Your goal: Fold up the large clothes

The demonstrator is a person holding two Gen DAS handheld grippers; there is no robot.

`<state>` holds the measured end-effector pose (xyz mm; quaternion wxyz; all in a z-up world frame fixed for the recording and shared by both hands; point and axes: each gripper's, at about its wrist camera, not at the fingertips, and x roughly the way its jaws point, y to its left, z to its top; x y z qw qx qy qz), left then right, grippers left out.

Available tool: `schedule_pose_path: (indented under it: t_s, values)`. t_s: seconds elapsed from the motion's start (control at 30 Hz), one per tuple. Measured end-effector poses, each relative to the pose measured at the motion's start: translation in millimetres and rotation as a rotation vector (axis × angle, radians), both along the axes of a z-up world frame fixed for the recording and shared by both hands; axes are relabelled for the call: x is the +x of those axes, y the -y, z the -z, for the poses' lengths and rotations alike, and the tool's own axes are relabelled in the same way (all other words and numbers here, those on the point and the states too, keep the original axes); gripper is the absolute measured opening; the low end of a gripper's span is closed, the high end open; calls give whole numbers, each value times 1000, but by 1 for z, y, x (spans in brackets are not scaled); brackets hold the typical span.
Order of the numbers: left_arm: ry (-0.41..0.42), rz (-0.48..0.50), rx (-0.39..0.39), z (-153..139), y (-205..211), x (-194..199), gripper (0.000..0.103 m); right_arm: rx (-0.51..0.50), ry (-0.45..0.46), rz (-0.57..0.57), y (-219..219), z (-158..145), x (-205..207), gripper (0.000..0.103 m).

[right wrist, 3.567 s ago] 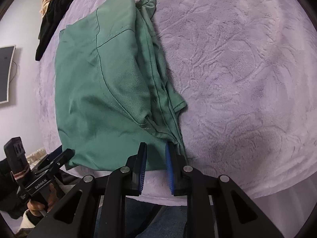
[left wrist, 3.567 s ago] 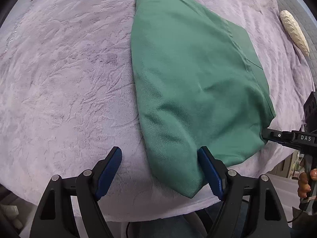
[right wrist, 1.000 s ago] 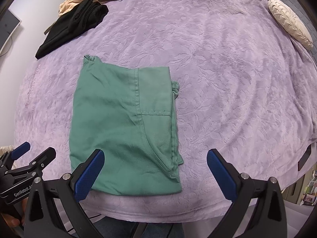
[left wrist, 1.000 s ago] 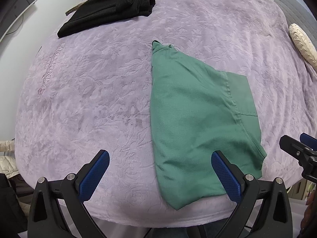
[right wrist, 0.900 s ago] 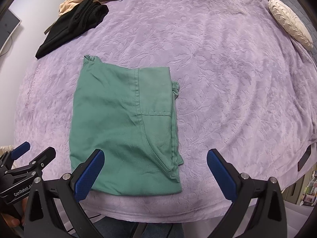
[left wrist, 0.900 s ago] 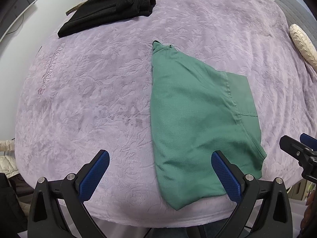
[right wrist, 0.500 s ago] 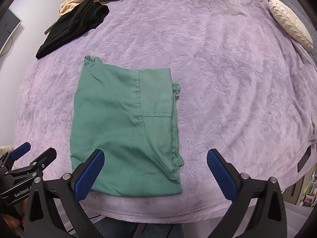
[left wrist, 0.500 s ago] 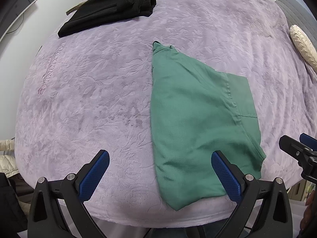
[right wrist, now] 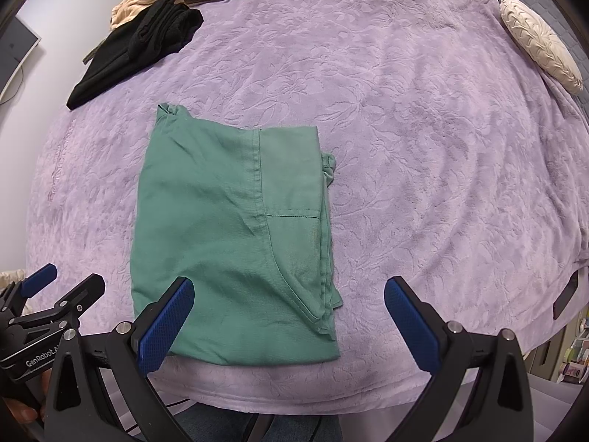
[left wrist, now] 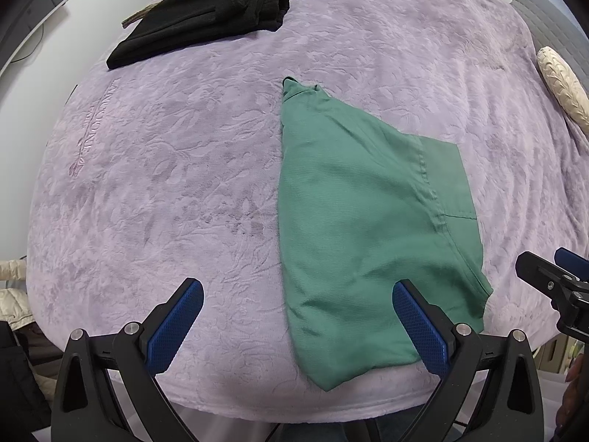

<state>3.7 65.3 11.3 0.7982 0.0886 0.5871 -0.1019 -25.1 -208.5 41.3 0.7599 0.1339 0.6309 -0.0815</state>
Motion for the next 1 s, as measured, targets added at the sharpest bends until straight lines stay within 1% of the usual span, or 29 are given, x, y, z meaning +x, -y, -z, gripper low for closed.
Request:
schedule_pose_path:
  t_s: [0.63, 1.0]
  values:
    - [-1, -1, 0, -1, 1, -1, 103, 1, 0, -3, 0, 0, 1, 103]
    - [-6, -20, 10, 2, -4, -1, 103, 2, -4, -2, -3, 0, 2, 103]
